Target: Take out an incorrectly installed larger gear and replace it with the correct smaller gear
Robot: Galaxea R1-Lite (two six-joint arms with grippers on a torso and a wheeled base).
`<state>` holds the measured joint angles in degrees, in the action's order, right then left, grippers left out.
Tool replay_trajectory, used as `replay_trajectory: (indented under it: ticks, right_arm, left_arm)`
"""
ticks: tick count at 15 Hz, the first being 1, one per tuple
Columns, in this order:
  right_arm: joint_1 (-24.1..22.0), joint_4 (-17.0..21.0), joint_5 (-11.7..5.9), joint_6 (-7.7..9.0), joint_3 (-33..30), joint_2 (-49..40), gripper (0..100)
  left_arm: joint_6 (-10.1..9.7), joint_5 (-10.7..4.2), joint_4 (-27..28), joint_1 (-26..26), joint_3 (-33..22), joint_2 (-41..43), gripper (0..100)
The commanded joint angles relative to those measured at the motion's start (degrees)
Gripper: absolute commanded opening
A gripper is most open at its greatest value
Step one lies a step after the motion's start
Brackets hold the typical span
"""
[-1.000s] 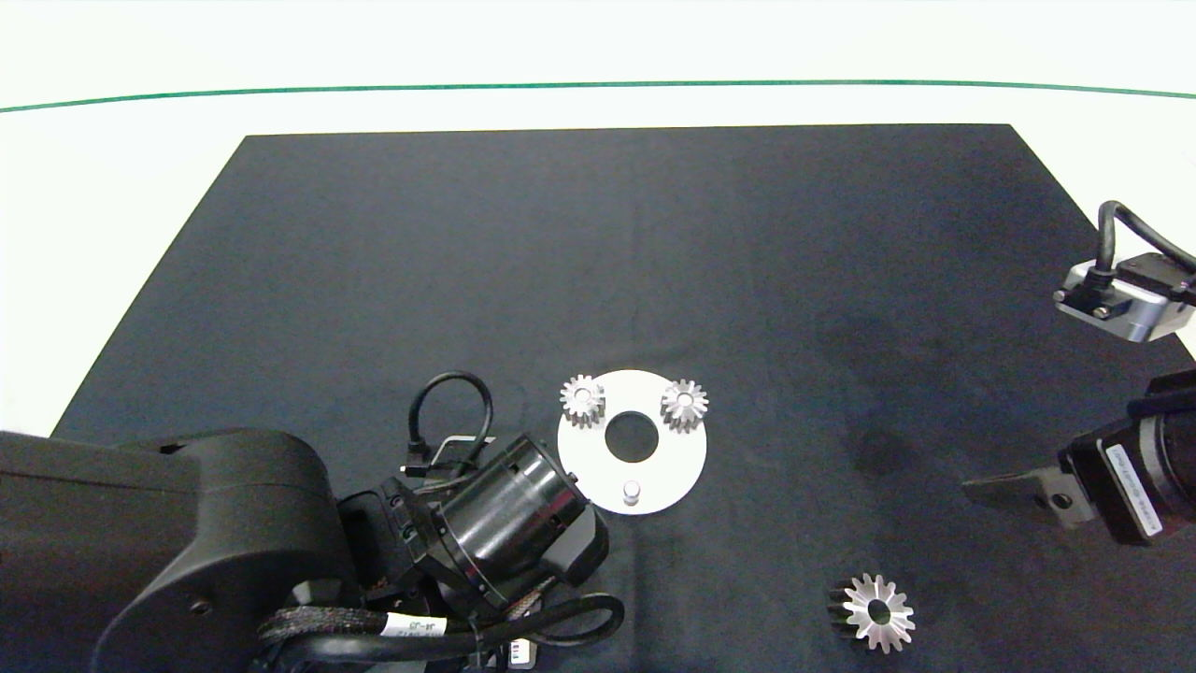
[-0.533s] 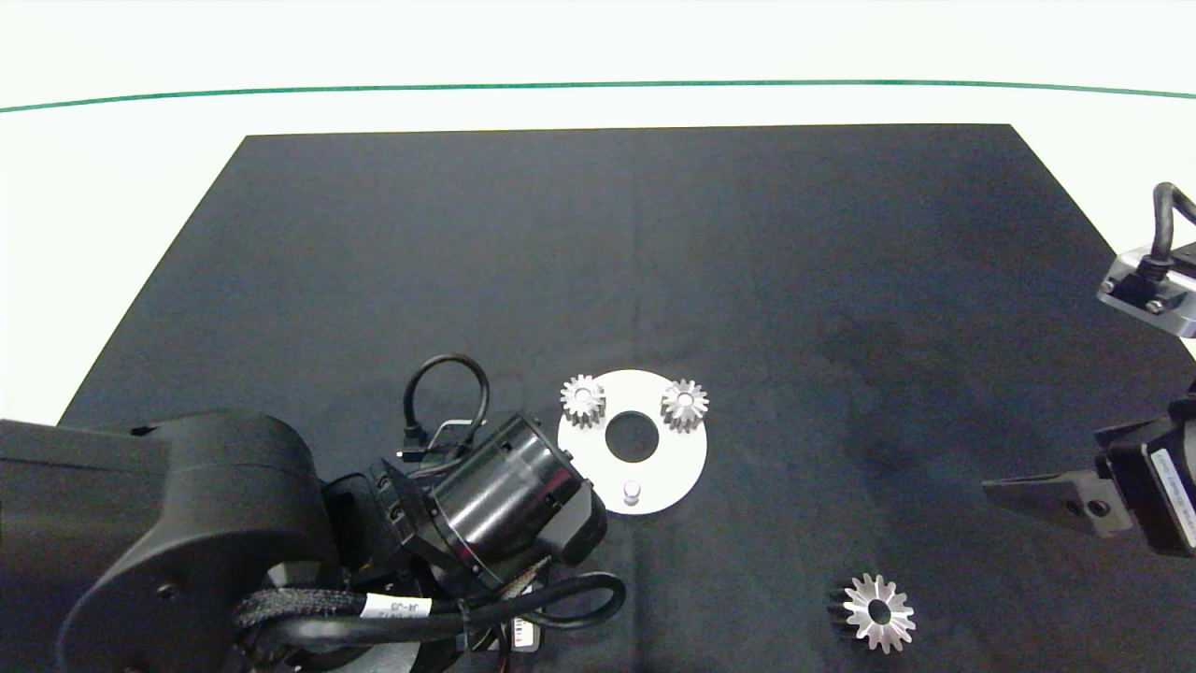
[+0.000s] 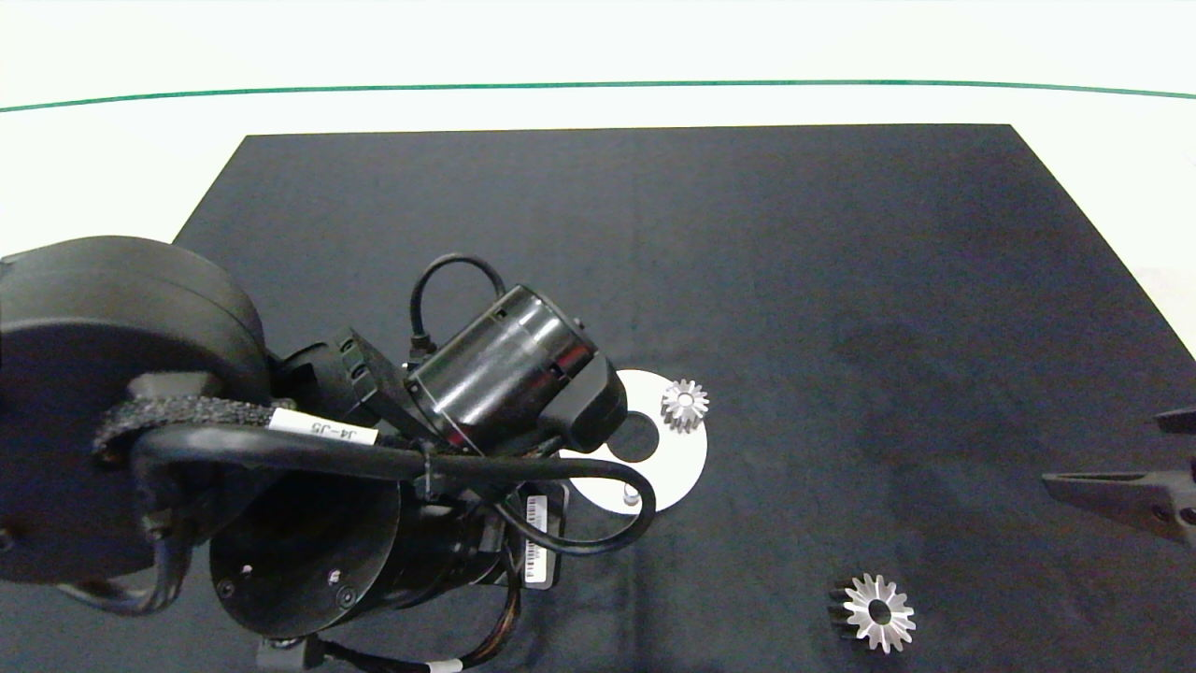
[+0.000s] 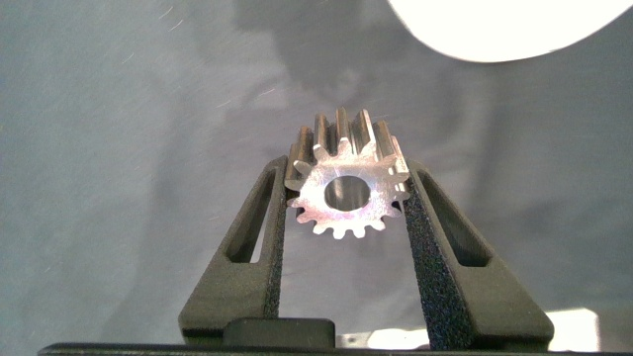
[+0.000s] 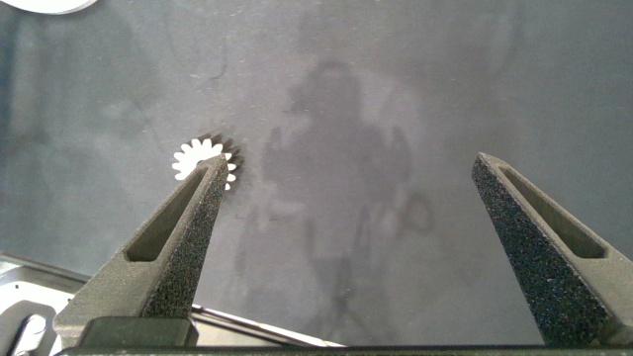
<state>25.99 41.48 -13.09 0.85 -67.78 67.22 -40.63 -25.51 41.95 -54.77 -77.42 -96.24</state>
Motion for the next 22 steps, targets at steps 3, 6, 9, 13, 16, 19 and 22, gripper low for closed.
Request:
replay_trajectory:
  ticks: [3, 6, 9, 13, 16, 19, 22]
  right_arm:
    - [-5.3, 0.3, -0.88, 5.30, 0.0, -5.0, 100]
    - [-6.9, 0.2, -0.88, 5.30, -0.3, -4.7, 100]
    - [-8.2, 0.0, -0.88, 5.39, -0.4, -4.9, 100]
    - [-8.7, -0.1, -0.62, 6.00, -0.3, -4.6, 100]
    - [-8.9, -0.1, -0.62, 6.00, -0.3, -4.7, 100]
    - [-8.9, -0.1, -0.62, 6.09, -0.3, -5.2, 100]
    - [-8.9, -0.1, -0.53, 7.06, -0.3, -6.4, 100]
  left_arm:
    - [0.55, -0.15, 3.7, -4.5, -10.1, -5.3, 16]
    - [2.84, -0.15, 5.5, -4.5, -14.5, -9.0, 16]
    - [5.74, -0.15, 5.4, -4.3, -16.8, -11.9, 16]
    - [9.43, -0.24, 4.7, -3.8, -17.9, -13.6, 16]
    - [9.34, -0.94, 4.1, -3.7, -20.5, -16.0, 16]
    - [8.64, -3.66, 4.0, -3.8, -22.6, -17.4, 16]
    - [7.06, -3.75, 4.2, -4.2, -22.6, -17.7, 16]
